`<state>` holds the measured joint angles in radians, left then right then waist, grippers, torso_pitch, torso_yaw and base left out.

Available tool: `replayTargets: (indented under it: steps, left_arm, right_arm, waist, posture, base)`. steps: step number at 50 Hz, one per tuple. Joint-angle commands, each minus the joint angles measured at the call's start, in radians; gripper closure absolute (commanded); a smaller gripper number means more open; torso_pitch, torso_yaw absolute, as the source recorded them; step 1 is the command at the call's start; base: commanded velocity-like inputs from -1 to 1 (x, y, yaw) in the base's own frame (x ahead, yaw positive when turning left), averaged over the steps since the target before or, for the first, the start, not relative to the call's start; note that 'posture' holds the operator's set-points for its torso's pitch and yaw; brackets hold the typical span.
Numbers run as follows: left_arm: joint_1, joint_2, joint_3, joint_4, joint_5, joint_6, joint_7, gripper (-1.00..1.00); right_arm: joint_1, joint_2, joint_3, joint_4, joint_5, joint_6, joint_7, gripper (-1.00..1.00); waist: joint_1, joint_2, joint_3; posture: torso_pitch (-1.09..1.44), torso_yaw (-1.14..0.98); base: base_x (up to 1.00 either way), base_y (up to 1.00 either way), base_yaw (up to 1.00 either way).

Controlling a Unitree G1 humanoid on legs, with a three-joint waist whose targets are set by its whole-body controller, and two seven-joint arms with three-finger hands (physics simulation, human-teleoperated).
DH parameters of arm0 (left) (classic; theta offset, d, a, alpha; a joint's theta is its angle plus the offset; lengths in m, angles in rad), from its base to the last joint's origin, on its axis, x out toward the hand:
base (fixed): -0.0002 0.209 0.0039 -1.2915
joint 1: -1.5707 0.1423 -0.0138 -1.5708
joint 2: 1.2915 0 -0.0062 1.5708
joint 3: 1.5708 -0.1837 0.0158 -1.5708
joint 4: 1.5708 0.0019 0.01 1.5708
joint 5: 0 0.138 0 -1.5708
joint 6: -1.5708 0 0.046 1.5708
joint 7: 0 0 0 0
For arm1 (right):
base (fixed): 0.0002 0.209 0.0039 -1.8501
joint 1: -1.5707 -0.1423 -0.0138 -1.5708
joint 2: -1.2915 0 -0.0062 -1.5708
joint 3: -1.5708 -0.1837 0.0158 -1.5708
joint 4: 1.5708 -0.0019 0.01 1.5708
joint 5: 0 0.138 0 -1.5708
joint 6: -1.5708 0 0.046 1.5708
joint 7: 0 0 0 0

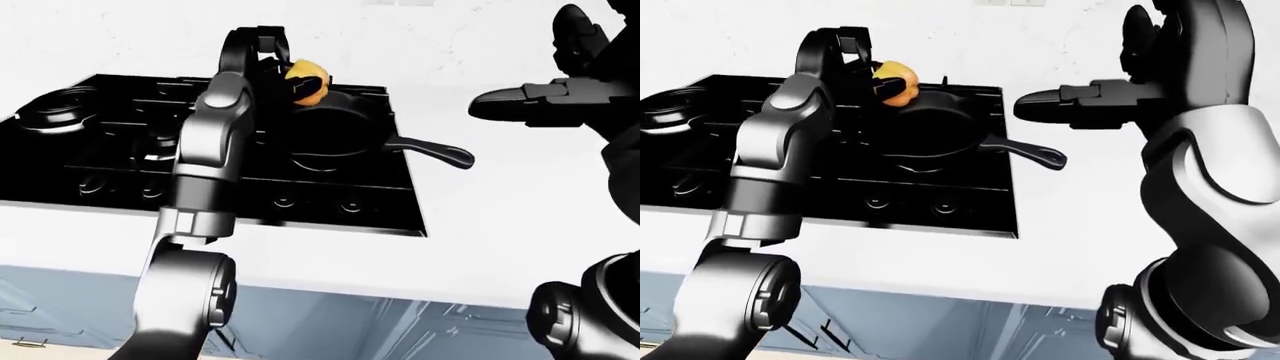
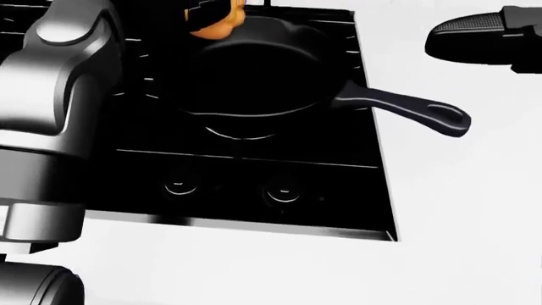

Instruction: Pick the bell pepper from the plate and place it in the pan.

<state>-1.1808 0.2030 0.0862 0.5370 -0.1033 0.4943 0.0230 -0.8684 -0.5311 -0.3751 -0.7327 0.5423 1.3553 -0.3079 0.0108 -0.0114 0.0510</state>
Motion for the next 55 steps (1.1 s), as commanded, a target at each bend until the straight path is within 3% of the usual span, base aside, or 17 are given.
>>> replayTargets:
  steps: [1, 8, 12, 13, 15, 18, 24, 26, 28, 33, 35, 36, 37, 39, 41, 49, 55]
  left_arm:
    - [-0.047, 0.013, 0.013, -0.053, -0.004, -0.043, 0.004, 1.00]
    - [-0.046, 0.011, 0.012, -0.053, -0.005, -0.044, 0.005, 1.00]
    - [-0.046, 0.013, 0.014, -0.054, -0.007, -0.043, 0.003, 1.00]
    - [-0.046, 0.013, 0.014, -0.054, -0.007, -0.043, 0.004, 1.00]
    - [-0.044, 0.014, 0.014, -0.053, -0.008, -0.046, 0.003, 1.00]
    - [-0.045, 0.012, 0.013, -0.053, -0.008, -0.044, 0.004, 1.00]
    - [-0.040, 0.014, 0.013, -0.059, -0.008, -0.041, 0.004, 1.00]
    - [-0.039, 0.014, 0.014, -0.059, -0.008, -0.042, 0.004, 1.00]
    - [-0.039, 0.013, 0.013, -0.056, -0.008, -0.045, 0.004, 1.00]
    - [-0.038, 0.013, 0.014, -0.055, -0.009, -0.047, 0.004, 1.00]
    - [-0.039, 0.013, 0.013, -0.055, -0.009, -0.046, 0.003, 1.00]
    - [-0.041, 0.013, 0.014, -0.049, -0.009, -0.051, 0.002, 1.00]
    - [-0.041, 0.013, 0.013, -0.049, -0.009, -0.051, 0.003, 1.00]
    - [-0.041, 0.012, 0.013, -0.055, -0.010, -0.047, 0.004, 1.00]
    - [-0.041, 0.011, 0.012, -0.057, -0.011, -0.046, 0.004, 1.00]
    - [-0.032, 0.003, 0.007, -0.107, -0.014, -0.018, 0.001, 1.00]
    - [-0.028, 0.001, 0.004, -0.124, -0.011, -0.004, -0.001, 1.00]
  right_arm:
    - [-0.026, -0.013, -0.007, -0.012, -0.001, -0.034, -0.005, -1.00]
    - [-0.027, -0.017, -0.006, -0.011, 0.008, -0.037, -0.012, -1.00]
    - [-0.026, -0.019, -0.004, -0.011, 0.012, -0.039, -0.015, -1.00]
    - [-0.024, -0.019, -0.005, -0.011, 0.013, -0.040, -0.016, -1.00]
    - [-0.025, -0.020, -0.007, -0.011, 0.017, -0.039, -0.017, -1.00]
    - [-0.021, -0.021, -0.006, -0.010, 0.020, -0.043, -0.020, -1.00]
    - [-0.018, -0.023, 0.001, -0.005, 0.021, -0.049, -0.025, -1.00]
    - [-0.016, -0.025, 0.002, -0.005, 0.020, -0.054, -0.024, -1.00]
    - [-0.020, -0.025, 0.002, -0.006, 0.021, -0.051, -0.027, -1.00]
    - [-0.018, -0.027, 0.006, -0.004, 0.019, -0.047, -0.029, -1.00]
    - [-0.022, -0.027, 0.008, 0.001, 0.016, -0.040, -0.029, -1.00]
    - [-0.023, -0.026, 0.004, 0.001, 0.016, -0.047, -0.027, -1.00]
    - [-0.023, -0.026, 0.005, 0.001, 0.016, -0.048, -0.027, -1.00]
    - [-0.023, -0.026, 0.003, 0.001, 0.016, -0.051, -0.026, -1.00]
    - [-0.023, -0.026, 0.001, -0.001, 0.018, -0.049, -0.026, -1.00]
    - [-0.027, -0.029, -0.005, -0.006, 0.027, -0.040, -0.033, -1.00]
    - [-0.026, -0.030, -0.002, -0.004, 0.031, -0.044, -0.035, -1.00]
  waist:
    - [0.001, -0.004, -0.020]
    - [0.001, -0.019, -0.012]
    - [0.011, -0.071, -0.017]
    - [0.010, -0.050, -0.021]
    - [0.013, -0.074, -0.018]
    - [0.010, -0.062, -0.026]
    - [-0.004, -0.024, -0.008]
    - [-0.011, 0.016, -0.021]
    - [-0.015, -0.003, -0.016]
    - [-0.009, -0.013, -0.021]
    - [0.000, 0.015, -0.059]
    - [-0.007, 0.034, -0.049]
    - [0.011, 0.018, -0.029]
    - [0.013, -0.014, -0.034]
    - [0.022, -0.054, -0.013]
    - [0.012, -0.028, -0.015]
    - [0.002, -0.028, -0.020]
  posture:
    - [0.00, 0.00]
    - [0.00, 0.00]
    - [0.00, 0.00]
    - [0.00, 0.00]
    - [0.00, 0.00]
    - [0.00, 0.00]
    - [0.00, 0.00]
    - [0.00, 0.00]
    - [0.00, 0.00]
    - [0.00, 0.00]
    - [0.00, 0.00]
    - [0.00, 0.00]
    - [0.00, 0.00]
    - [0.00, 0.00]
    - [0.00, 0.00]
    - [0.00, 0.00]
    - [0.00, 0.00]
  base:
    - [0.20, 0.00, 0.00]
    - [0.23, 0.00, 0.00]
    - [0.24, 0.00, 0.00]
    - [0.23, 0.00, 0.00]
    - [0.24, 0.00, 0.00]
    - [0.23, 0.00, 0.00]
    - [0.15, 0.00, 0.00]
    - [0.00, 0.00, 0.00]
    - [0.00, 0.00, 0.00]
    - [0.00, 0.00, 0.00]
    - [-0.62, 0.00, 0.00]
    - [-0.24, 0.00, 0.00]
    - [0.00, 0.00, 0.00]
    - [0.00, 0.00, 0.00]
    - [0.00, 0.00, 0.00]
    - [0.00, 0.00, 0.00]
    - [0.00, 0.00, 0.00]
